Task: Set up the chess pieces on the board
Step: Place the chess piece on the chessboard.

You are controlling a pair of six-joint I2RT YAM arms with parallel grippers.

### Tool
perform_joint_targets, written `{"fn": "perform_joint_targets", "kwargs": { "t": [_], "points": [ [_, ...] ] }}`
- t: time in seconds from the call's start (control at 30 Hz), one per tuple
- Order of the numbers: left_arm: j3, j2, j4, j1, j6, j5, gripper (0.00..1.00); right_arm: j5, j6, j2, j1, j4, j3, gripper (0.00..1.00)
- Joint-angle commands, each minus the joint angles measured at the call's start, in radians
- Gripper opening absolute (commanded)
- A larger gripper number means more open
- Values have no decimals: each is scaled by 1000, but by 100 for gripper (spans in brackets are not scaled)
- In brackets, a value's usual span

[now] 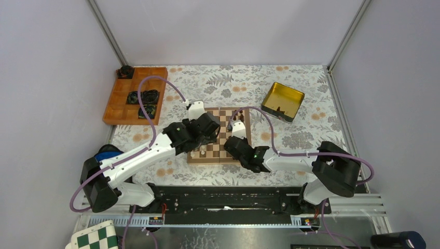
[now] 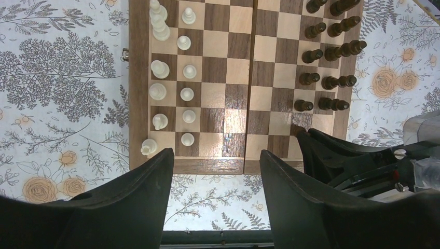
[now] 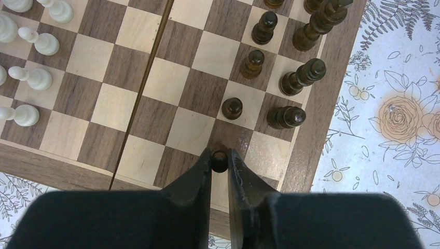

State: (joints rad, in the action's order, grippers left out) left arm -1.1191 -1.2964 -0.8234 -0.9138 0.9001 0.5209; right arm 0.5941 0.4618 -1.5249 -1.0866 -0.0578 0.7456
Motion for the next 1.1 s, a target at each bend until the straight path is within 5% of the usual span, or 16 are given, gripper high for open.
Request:
{"fn": "perform_joint_targets", "kwargs": {
  "t": [0.0, 0.63, 0.87, 1.07],
  "points": [
    [14, 2, 27, 4, 18, 18, 70, 49, 17, -14, -9, -49, 8, 0],
    [24, -12, 39, 3, 19, 5, 70, 72, 12, -30, -7, -66, -4, 5],
    [44, 8, 37, 4, 32, 5, 70, 69, -4, -31, -7, -64, 10, 34],
    [49, 13, 38, 4, 40, 1, 70, 60, -23, -18, -7, -56, 22, 41]
  ]
}}
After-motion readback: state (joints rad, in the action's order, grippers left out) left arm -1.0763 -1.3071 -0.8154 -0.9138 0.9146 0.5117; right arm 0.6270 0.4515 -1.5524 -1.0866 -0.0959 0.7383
